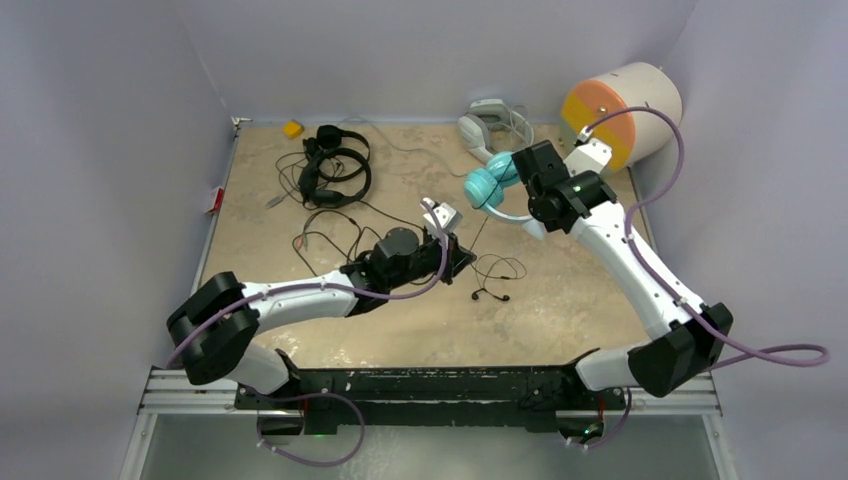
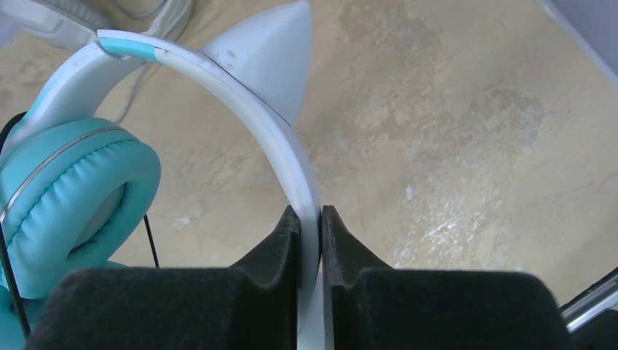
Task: Wrap the headphones
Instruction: Wrap the headphones cable around the headphones.
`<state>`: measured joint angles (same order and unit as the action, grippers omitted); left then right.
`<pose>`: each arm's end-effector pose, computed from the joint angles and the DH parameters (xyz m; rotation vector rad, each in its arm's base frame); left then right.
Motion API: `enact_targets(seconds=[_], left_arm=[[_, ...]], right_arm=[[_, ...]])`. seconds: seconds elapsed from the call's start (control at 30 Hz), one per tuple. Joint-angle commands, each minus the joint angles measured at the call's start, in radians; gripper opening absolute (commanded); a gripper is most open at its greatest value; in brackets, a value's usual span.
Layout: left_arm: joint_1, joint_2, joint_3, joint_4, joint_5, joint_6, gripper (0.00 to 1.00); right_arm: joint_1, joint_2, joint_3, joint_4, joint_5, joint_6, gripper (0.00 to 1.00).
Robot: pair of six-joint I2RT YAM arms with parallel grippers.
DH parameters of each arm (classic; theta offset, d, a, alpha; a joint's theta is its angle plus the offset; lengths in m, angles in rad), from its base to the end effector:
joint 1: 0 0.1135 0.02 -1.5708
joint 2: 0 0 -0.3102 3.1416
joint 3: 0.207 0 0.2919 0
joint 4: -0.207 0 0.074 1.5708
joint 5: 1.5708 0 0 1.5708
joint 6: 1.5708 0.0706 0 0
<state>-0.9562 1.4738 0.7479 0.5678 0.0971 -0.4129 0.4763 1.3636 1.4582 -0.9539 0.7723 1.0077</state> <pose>0.2169 -0.3192 0.2548 0.5717 1.7661 -1.0704 0.3036 0.1012 0.4094 0.8665 1.9633 -0.1031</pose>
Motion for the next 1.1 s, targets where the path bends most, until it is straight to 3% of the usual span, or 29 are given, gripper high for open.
enact_targets(seconds=[0.0, 0.17, 0.27, 0.43, 0.57, 0.73, 0.9, 1.07], left_arm=[[-0.007, -0.056, 0.133, -0.298, -0.164, 0.126, 0.00], [-0.006, -0.066, 0.238, -0.493, -0.269, 0.211, 0.00], [-0.007, -0.065, 0.281, -0.553, -0.336, 0.257, 0.00], [-0.007, -0.053, 0.332, -0.605, -0.460, 0.357, 0.00], [-0.006, -0.032, 0.334, -0.553, -0.543, 0.443, 0.00], [-0.007, -0.020, 0.319, -0.447, -0.540, 0.529, 0.00], [-0.009, -0.047, 0.285, -0.387, -0.407, 0.603, 0.00], [-0.009, -0.070, 0.246, -0.327, -0.384, 0.647, 0.00]], right_arm=[[-0.007, 0.017, -0.020, 0.114, 0.163, -0.025, 0.00], [-0.006, 0.051, -0.046, 0.099, 0.196, -0.090, 0.00], [0.002, 0.050, -0.089, 0.175, 0.173, -0.241, 0.00], [0.019, 0.023, -0.163, 0.229, 0.129, -0.364, 0.00], [0.020, -0.004, -0.182, 0.242, 0.037, -0.456, 0.00], [0.028, -0.013, -0.193, 0.221, -0.068, -0.568, 0.00], [0.035, 0.013, -0.178, 0.145, -0.084, -0.596, 0.00], [0.037, 0.009, -0.172, 0.150, -0.158, -0.638, 0.00]])
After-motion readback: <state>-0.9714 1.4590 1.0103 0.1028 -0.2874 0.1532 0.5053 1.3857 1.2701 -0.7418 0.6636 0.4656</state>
